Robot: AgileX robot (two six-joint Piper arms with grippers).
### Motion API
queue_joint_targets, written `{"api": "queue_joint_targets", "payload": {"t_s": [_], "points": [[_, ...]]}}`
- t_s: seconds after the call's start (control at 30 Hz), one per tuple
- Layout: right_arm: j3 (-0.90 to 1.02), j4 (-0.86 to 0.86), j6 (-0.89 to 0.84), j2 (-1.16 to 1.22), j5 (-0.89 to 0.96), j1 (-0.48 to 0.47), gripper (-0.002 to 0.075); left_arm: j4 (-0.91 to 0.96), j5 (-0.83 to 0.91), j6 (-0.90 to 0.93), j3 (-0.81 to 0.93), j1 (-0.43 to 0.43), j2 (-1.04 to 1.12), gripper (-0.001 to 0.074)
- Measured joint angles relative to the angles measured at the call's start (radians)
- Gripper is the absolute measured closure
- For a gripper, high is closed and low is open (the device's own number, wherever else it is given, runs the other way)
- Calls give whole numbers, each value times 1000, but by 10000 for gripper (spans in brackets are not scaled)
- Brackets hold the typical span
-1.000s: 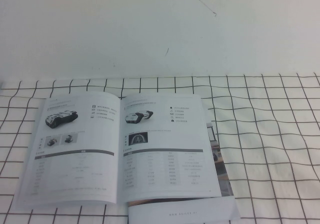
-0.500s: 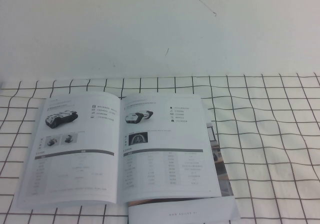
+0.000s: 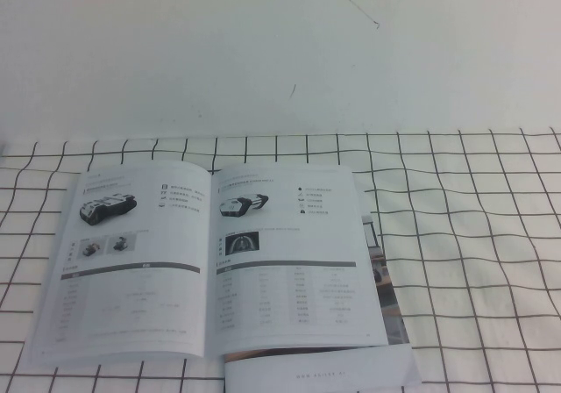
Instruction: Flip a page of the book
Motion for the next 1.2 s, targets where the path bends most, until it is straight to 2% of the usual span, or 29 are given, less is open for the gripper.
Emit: {"api": "queue_joint_targets", "payload": {"t_s": [0.23, 0.37, 0.57, 0.7, 0.93, 1.07, 1.2], "points": [[-303, 2, 0, 8, 451, 0, 728, 0, 578, -15, -326, 0, 48, 737], [-442, 12, 0, 92, 696, 0, 728, -3, 765, -17, -421, 0, 169, 737], [-556, 94, -2, 311, 1052, 0, 728, -93, 819, -19, -436, 0, 355, 737], [-571, 167, -72, 468, 1198, 0, 728, -317, 809, 76, -440, 0, 488, 737], [-574, 350, -266, 676, 1180, 0, 728, -802, 977, 594, -476, 0, 817, 737], [-574, 518, -430, 813, 1212, 0, 728, -968, 996, 763, -520, 0, 1003, 737], [-576, 654, -622, 974, 1263, 0, 728, -1019, 1002, 866, -624, 0, 1176, 737]]}}
